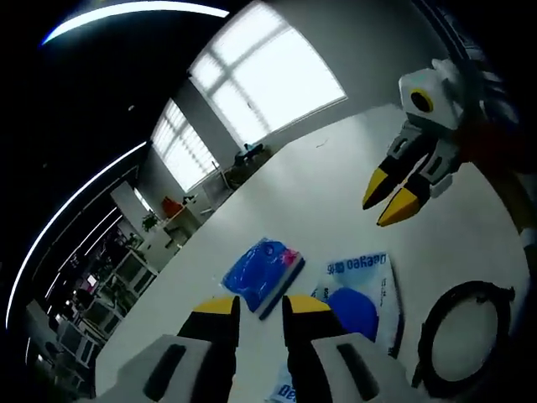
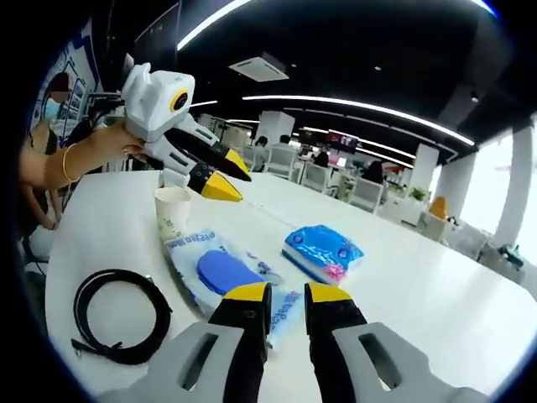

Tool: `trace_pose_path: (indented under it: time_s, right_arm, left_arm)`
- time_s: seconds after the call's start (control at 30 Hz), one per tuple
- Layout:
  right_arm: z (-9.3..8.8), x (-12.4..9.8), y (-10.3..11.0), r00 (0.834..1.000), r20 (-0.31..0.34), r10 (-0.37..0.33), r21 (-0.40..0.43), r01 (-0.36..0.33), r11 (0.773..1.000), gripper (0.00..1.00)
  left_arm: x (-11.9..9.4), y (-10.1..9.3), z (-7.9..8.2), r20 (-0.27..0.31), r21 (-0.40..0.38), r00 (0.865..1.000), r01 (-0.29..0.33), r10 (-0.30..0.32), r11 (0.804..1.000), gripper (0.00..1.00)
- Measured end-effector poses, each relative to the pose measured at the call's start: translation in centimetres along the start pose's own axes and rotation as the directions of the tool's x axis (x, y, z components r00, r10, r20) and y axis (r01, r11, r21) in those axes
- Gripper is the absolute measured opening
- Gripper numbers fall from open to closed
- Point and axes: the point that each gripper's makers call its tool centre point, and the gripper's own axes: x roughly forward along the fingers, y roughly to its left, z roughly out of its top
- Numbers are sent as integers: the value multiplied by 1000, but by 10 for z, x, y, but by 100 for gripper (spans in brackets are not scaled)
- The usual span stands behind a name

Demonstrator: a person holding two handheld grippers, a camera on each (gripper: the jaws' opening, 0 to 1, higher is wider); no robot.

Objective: Arrange the tabletop items into an orderly group along one side of the table until the central work area is clear of visible clutter.

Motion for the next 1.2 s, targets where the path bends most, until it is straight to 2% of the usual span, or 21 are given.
trace_pose_path:
  time_s: [0.1, 0.2, 0.3, 0.33, 0.4, 0.43, 0.47, 0.5, 0.53, 0.63, 0.77, 0.97, 1.03, 1.2]
  right_arm:
    - [2, 3, -14, 998, 23, -55, 27, 54, 998, 18]
    - [2, 7, -25, 997, 20, -76, 11, 76, 997, 19]
    - [2, 12, -34, 996, 33, -89, 27, 88, 996, 15]
    - [2, 13, -35, 996, 38, -86, 32, 85, 996, 14]
    - [2, 20, -39, 994, 52, -96, 33, 94, 995, 15]
    - [1, 22, -39, 994, 49, -98, 28, 96, 995, 16]
    - [-1, 24, -40, 994, 41, -97, 31, 96, 995, 18]
    - [-3, 29, -39, 997, 28, -73, 27, 72, 997, 18]
    - [-4, 30, -39, 997, 29, -71, 32, 70, 997, 17]
    - [-9, 34, -42, 998, 23, -66, 31, 65, 997, 17]
    - [-13, 42, -43, 999, 3, -46, 48, 46, 998, 17]
    - [-10, 54, -47, 1000, 7, -25, 58, 24, 998, 14]
    - [0, 56, -59, 994, 71, -86, 28, 84, 996, 15]
    - [-5, 67, -71, 991, 62, -119, 55, 116, 992, 15]
  left_arm:
    - [9, 1, 2, -32, 13, 999, 17, -17, 1000, 18]
    - [19, -11, -1, -52, -77, 994, 95, -99, 993, 18]
    - [29, -5, -7, -83, -33, 994, 74, -77, 997, 18]
    - [31, -5, -7, -83, -37, 994, 74, -77, 997, 18]
    - [37, -8, -10, -94, -89, 989, 108, -116, 990, 18]
    - [40, -9, -11, -99, -81, 987, 122, -130, 989, 18]
    - [41, -10, -16, -125, -33, 982, 141, -144, 989, 18]
    - [43, -7, -21, -157, 15, 978, 138, -134, 990, 18]
    - [45, -3, -25, -183, 25, 976, 127, -121, 992, 18]
    - [53, 5, -26, -173, -19, 977, 119, -121, 993, 17]
    - [62, 4, -31, -179, -56, 974, 131, -139, 990, 17]
    - [76, 3, -37, -196, -82, 966, 156, -169, 984, 16]
    - [84, 3, -40, -215, -100, 962, 153, -172, 983, 16]
    - [93, 4, -42, -225, -90, 961, 146, -163, 985, 15]
